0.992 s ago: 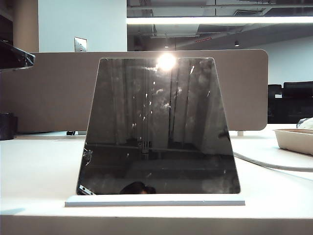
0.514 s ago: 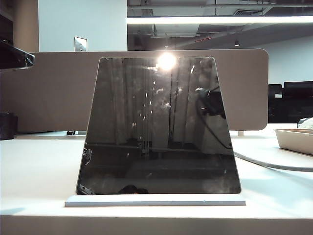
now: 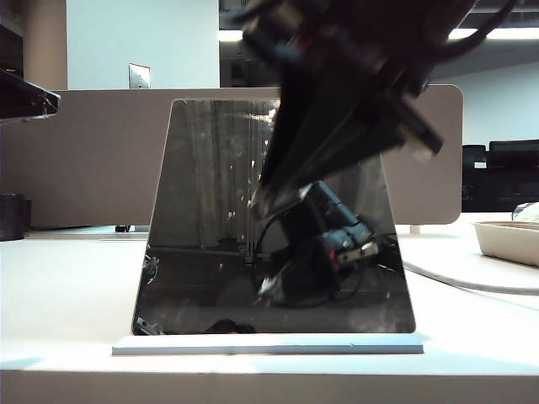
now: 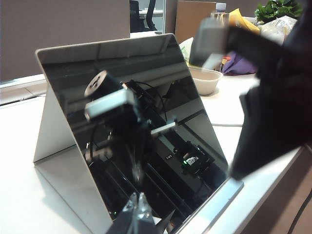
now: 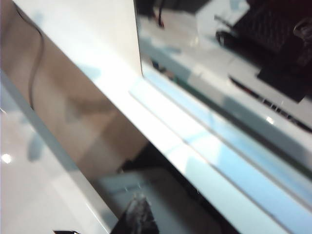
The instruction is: Push the base of the mirror on the table to move it forward for a short distance.
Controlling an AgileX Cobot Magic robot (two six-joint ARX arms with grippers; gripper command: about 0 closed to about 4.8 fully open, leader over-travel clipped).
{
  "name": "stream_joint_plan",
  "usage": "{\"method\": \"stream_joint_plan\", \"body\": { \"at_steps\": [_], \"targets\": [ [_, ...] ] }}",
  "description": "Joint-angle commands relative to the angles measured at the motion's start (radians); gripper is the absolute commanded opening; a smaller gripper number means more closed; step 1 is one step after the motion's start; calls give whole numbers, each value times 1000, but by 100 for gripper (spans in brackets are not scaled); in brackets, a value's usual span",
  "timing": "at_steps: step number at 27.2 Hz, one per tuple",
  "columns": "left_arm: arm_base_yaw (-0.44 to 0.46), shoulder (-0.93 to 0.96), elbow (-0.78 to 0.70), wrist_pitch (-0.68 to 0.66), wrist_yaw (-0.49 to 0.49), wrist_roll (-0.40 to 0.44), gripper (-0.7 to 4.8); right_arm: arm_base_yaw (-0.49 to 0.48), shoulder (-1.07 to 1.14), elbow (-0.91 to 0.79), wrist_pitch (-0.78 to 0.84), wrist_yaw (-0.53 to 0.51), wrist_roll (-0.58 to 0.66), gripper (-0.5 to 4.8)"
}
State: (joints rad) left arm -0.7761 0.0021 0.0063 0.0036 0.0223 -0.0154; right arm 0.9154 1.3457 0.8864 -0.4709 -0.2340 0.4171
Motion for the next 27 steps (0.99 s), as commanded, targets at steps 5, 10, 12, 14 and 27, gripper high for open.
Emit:
{"method": "stream_joint_plan", "body": {
  "at_steps": [5, 10, 12, 14, 27],
  "targets": [
    [0, 1, 1, 11, 0, 4, -1, 41, 136, 3, 45, 53, -3, -6],
    [0, 1, 1, 11, 0, 4, -1, 37, 160, 0, 42, 121, -3, -6],
    [0, 1, 1, 11, 0, 4, -1, 36, 165, 0, 38, 132, -3, -6],
    [0, 1, 1, 11, 0, 4, -1, 31, 167, -1, 35, 131, -3, -6],
    [0, 1, 1, 11, 0, 4, -1, 24, 179, -8, 26, 124, -8, -6]
  ]
}}
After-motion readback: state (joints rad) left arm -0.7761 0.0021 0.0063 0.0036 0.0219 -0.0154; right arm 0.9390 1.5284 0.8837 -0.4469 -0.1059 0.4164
